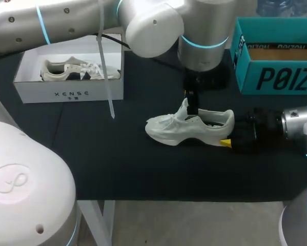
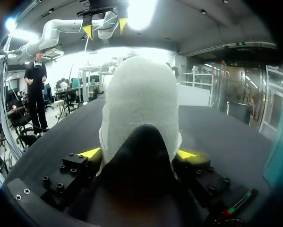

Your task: Take the shoe out of the shoebox, open the shoe tongue, remove and reinsert the insole, then place the shoe into the shoebox

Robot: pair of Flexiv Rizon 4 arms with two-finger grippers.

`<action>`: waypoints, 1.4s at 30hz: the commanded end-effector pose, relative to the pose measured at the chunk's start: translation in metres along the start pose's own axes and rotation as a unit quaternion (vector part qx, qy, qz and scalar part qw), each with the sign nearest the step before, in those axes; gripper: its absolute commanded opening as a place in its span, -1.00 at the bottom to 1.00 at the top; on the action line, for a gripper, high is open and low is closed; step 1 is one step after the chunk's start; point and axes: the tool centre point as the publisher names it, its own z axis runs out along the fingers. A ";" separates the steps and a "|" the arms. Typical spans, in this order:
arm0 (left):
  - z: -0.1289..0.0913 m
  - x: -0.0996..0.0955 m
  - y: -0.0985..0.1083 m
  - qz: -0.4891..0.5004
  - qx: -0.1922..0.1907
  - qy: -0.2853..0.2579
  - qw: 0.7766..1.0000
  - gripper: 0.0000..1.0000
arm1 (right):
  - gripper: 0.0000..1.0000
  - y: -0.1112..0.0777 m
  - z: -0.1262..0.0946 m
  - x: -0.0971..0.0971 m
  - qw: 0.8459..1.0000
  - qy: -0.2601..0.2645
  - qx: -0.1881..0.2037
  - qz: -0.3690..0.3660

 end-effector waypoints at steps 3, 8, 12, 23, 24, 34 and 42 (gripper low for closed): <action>0.008 0.002 -0.002 0.227 0.059 -0.014 0.972 -1.00 | -1.00 -0.004 0.002 0.000 1.000 -0.001 0.002 0.000; 0.024 0.000 -0.006 0.225 0.079 0.002 0.971 -1.00 | -1.00 -0.004 0.002 0.000 1.000 -0.001 0.002 0.000; 0.039 -0.001 -0.010 0.220 0.078 0.006 0.972 -1.00 | -1.00 -0.004 0.002 0.000 1.000 -0.001 0.002 0.000; 0.084 -0.024 -0.054 0.212 0.055 0.014 0.976 -1.00 | -1.00 -0.004 0.002 0.000 1.000 -0.001 0.002 0.000; 0.085 -0.026 -0.057 0.212 0.055 0.014 0.976 -1.00 | -1.00 -0.004 0.002 0.000 1.000 -0.001 0.002 0.000; 0.101 -0.054 -0.086 0.192 0.049 0.012 0.980 -1.00 | -1.00 -0.004 0.002 0.000 1.000 -0.001 0.002 0.000; 0.116 -0.051 -0.076 0.189 0.033 0.024 0.981 -1.00 | -1.00 -0.004 0.002 0.000 1.000 -0.001 0.002 0.000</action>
